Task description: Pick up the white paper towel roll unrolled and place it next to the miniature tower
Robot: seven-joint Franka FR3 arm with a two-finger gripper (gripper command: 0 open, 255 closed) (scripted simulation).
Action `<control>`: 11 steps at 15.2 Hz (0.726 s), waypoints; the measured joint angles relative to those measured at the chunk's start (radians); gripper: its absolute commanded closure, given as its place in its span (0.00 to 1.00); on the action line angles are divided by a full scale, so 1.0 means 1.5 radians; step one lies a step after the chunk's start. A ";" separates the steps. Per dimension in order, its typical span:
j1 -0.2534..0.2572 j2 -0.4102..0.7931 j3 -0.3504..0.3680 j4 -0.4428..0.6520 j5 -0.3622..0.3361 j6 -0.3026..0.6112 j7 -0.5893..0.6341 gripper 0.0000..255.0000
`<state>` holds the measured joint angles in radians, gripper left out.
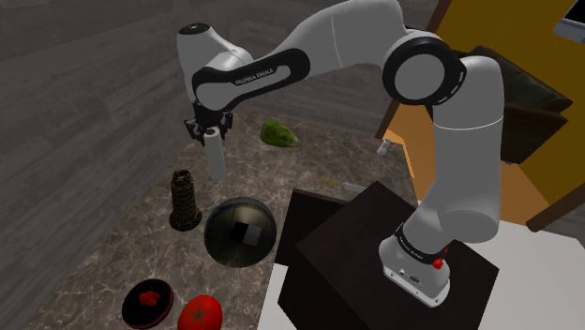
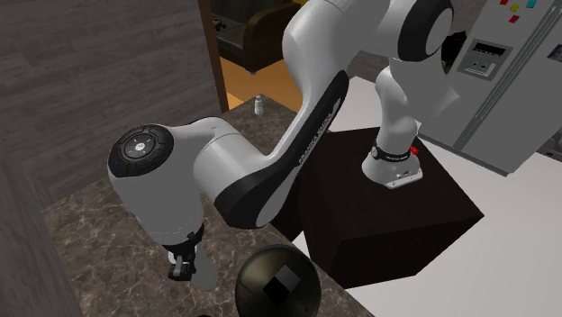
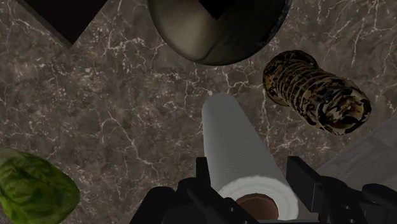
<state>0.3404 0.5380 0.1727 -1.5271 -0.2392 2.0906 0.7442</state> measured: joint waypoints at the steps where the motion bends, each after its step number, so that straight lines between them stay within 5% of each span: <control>1: 0.000 0.004 -0.001 -0.002 -0.001 0.006 0.001 1.00; 11: 0.002 0.044 -0.008 -0.031 -0.014 0.073 0.015 1.00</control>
<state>0.3439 0.6037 0.1609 -1.5730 -0.2601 2.2004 0.7669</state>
